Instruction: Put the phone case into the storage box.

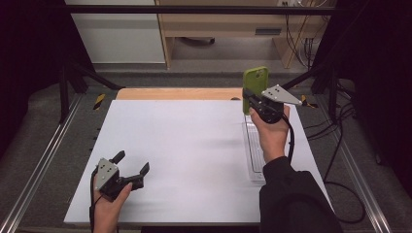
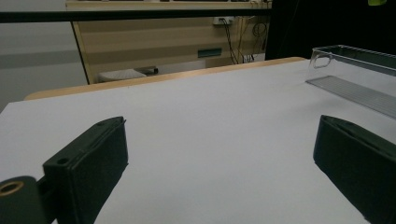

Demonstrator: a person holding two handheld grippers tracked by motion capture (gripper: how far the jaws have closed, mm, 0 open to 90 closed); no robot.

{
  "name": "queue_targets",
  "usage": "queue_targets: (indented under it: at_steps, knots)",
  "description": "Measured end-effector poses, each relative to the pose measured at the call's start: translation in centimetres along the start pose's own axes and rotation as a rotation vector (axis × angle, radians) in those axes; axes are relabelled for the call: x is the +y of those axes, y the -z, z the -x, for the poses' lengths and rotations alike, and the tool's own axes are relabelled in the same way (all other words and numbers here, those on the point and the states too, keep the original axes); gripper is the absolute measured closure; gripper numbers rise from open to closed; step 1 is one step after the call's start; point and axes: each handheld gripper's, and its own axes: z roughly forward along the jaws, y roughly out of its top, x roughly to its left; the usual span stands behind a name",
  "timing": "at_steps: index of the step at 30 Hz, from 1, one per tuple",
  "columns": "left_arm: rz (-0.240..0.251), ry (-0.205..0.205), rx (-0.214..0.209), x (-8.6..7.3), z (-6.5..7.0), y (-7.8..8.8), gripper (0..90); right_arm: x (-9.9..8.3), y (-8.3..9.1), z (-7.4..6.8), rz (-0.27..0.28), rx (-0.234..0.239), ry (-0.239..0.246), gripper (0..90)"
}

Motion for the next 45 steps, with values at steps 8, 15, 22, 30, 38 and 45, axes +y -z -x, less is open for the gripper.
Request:
queue_targets:
  at_steps: [8,15,22,30,38,45]
  knots:
    - [0.008,0.004,0.007,0.1,-0.2,0.2,2.7,-0.2,0.2,0.8,-0.006,-0.027,-0.024,88.4]
    - [0.012,0.014,0.018,0.0,-0.6,0.3,2.7,-0.5,0.7,1.0,-0.009,-0.048,-0.043,88.4]
    - [0.012,0.012,0.017,0.0,-0.4,0.3,2.7,-0.7,1.1,1.7,-0.008,-0.061,-0.074,88.4]
    - [0.014,0.016,0.021,0.0,-0.5,0.4,2.8,-1.3,0.8,2.1,-0.009,-0.07,-0.104,88.4]
    - [0.029,0.017,0.017,0.0,-0.6,0.4,2.7,-2.1,0.4,2.6,-0.015,-0.076,-0.13,88.4]
    - [0.029,0.027,0.026,-0.1,-0.9,0.5,2.6,-2.9,-0.5,3.2,-0.022,-0.106,-0.146,88.4]
